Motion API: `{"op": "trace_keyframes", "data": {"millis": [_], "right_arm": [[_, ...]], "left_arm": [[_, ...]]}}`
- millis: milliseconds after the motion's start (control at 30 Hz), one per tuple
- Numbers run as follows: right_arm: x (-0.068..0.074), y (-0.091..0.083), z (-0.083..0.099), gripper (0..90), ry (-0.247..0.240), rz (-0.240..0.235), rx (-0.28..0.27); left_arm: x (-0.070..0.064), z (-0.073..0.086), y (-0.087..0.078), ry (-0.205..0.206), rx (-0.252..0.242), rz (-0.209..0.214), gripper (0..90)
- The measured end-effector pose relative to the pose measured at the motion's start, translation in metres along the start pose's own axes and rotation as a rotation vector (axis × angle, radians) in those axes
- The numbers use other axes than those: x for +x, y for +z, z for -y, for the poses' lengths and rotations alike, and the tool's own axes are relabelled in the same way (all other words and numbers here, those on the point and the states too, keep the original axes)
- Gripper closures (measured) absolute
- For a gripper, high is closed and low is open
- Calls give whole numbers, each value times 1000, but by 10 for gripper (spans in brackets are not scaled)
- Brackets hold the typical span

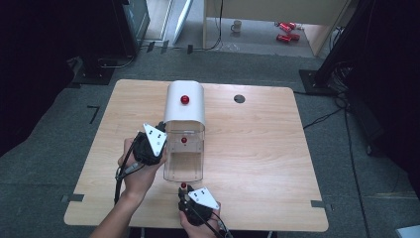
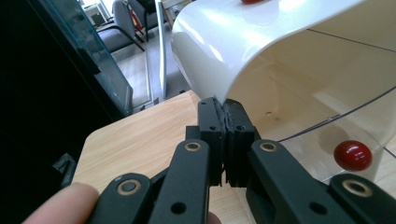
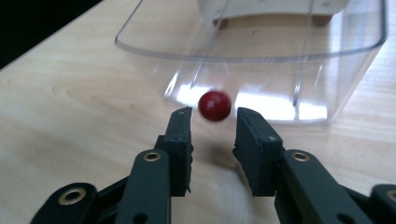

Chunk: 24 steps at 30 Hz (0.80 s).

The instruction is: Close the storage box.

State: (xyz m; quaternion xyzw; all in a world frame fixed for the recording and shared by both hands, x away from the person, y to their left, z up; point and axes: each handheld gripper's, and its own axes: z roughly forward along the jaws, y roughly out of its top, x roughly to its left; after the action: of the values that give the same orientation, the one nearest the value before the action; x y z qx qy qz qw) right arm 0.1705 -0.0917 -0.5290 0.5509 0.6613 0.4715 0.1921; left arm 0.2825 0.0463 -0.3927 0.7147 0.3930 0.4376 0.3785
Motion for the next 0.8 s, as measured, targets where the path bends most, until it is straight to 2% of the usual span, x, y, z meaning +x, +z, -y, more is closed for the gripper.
{"op": "trace_keyframes", "data": {"millis": [133,400,600,800], "right_arm": [[-2,1,-2,741,22,13,-10],[-4,-2,-8,746,21,-9,-30],[-4,-5,-19,747,-9,-4,-63],[-5,1,-32,747,-26,-4,-91]], "left_arm": [[1,0,0,7,0,4,891],[1,0,0,13,-3,6,891],[1,0,0,14,-3,10,891],[1,0,0,13,-2,18,891]]}}
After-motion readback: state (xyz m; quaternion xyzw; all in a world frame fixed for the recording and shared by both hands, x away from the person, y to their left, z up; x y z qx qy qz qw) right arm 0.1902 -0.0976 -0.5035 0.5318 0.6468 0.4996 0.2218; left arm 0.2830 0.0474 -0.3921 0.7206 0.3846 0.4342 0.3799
